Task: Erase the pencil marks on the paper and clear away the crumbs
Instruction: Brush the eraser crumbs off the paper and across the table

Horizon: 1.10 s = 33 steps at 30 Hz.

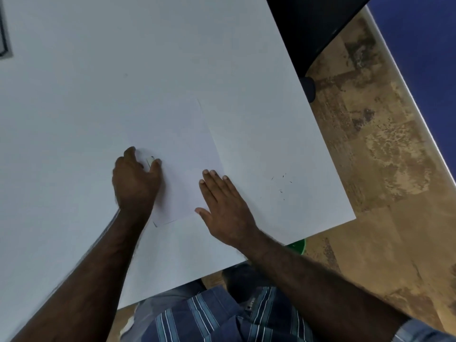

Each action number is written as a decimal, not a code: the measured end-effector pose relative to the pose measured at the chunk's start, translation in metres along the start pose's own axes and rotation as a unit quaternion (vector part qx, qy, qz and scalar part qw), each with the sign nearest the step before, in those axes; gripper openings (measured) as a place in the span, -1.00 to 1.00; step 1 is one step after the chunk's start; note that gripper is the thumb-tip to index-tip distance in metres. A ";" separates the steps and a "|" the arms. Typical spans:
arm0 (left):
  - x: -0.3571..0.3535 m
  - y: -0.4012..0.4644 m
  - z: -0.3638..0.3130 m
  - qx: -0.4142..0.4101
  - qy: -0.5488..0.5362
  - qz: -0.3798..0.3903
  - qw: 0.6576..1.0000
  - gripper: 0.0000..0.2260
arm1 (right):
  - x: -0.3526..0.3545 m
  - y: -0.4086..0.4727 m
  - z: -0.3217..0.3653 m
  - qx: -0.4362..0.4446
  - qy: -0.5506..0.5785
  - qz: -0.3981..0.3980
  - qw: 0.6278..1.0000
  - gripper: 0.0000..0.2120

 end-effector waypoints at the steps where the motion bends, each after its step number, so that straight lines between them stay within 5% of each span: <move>1: 0.000 0.001 -0.001 -0.003 0.003 0.003 1.000 -0.41 | 0.000 0.001 0.000 -0.001 0.005 -0.001 1.000 -0.34; 20: 0.029 0.063 0.031 -0.023 0.049 -0.063 0.996 -0.50 | 0.003 0.001 -0.002 -0.017 0.075 -0.009 0.997 -0.37; 25: 0.013 0.000 -0.038 -0.203 -0.054 -0.052 0.976 -0.59 | 0.028 0.005 -0.013 -0.088 0.200 -0.083 0.972 -0.41; 28: -0.013 -0.057 -0.076 -0.306 -0.073 0.018 0.949 -0.59 | 0.031 0.010 -0.024 -0.085 0.144 -0.084 0.982 -0.35; 33: -0.042 -0.100 -0.084 -0.363 -0.019 0.088 0.927 -0.63 | 0.017 -0.006 -0.056 -0.086 0.022 -0.016 0.996 -0.24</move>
Point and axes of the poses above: each hand's wrist, its own y-axis towards the middle knuckle, its own x-axis out of the back of the hand, z = x × y, the point moved 8 cm from there along y, towards the middle knuckle, and after that the axes turned 12 degrees about -z, right-handed, at the moved point
